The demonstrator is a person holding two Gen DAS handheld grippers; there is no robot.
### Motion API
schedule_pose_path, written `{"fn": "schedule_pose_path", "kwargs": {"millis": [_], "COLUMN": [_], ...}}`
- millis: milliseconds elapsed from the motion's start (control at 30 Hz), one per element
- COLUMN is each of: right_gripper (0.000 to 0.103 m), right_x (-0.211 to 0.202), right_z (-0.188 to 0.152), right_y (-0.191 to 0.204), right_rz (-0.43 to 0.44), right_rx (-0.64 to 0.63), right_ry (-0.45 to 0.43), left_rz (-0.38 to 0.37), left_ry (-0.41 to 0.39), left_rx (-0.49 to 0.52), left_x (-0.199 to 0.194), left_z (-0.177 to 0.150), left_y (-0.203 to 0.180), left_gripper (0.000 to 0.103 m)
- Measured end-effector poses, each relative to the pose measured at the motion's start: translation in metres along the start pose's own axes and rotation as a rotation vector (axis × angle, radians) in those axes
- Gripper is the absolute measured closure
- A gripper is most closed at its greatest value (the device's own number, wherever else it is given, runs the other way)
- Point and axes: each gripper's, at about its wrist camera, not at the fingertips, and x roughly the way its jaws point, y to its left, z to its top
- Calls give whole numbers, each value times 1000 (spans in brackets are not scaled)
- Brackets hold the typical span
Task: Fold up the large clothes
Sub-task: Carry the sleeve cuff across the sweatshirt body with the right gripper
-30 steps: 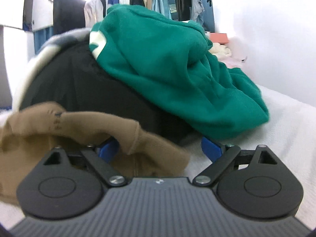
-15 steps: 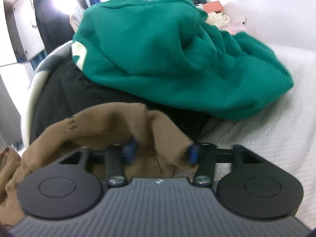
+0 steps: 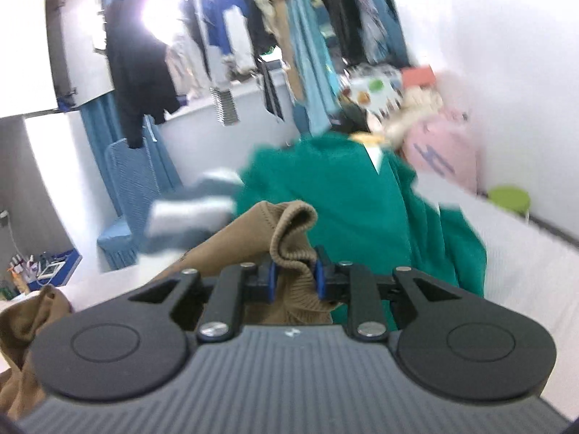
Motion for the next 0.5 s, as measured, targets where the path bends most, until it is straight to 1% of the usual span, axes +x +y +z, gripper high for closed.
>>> {"fn": "schedule_pose_path", "kwargs": {"millis": [133,233,400,500], "right_gripper": [81,81,81,81], "right_x": [-24,-47,-80,-102], "right_z": [39,52,54,41], "right_y": [46,94,180,232], "right_rz": [20,49,66,107], "right_rx": [-24,-96,-213,-291], "right_ry": [5,3,60,74], "left_rz": [-6,-8,2,-7], "left_ry": [-10,-11,-15,-25], "left_rx": [-12,-30,-20,-38], "left_x": [-7,-8,-10,-13], "left_z": [5,10,16,20], "left_y": [4,9,15,22], "left_gripper": [44,44,44,44]}}
